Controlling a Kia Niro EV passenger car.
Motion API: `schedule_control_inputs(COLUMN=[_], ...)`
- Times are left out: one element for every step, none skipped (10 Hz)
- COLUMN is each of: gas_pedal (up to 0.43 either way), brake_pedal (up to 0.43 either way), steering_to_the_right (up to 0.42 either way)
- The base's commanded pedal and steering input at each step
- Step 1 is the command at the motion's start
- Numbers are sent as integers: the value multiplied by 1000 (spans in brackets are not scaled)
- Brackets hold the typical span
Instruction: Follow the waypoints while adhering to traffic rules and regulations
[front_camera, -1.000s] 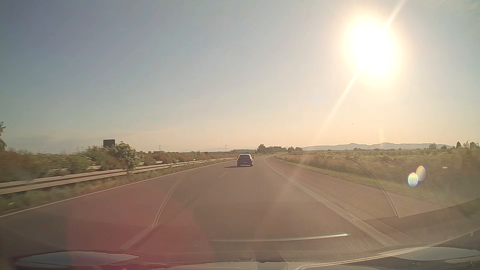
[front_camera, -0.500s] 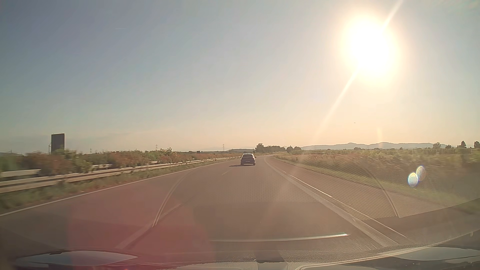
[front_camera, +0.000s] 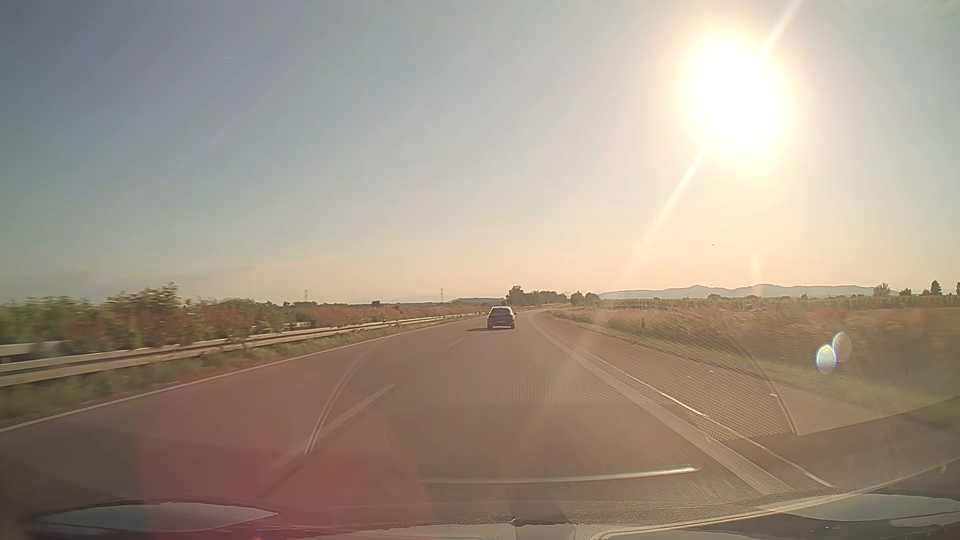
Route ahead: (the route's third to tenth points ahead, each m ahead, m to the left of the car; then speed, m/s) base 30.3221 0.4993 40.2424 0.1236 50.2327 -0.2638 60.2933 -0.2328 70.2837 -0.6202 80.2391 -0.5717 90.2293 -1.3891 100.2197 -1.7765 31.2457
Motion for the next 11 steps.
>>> schedule_control_inputs(gas_pedal=[228, 228, 228, 228, 228, 228, 228, 240, 240, 240, 240], brake_pedal=[0, 0, 0, 0, 0, 0, 0, 0, 0, 0, 0], steering_to_the_right=[4, 4, 4, 4, 5, 5, 4, 4, 4, 4, 4])
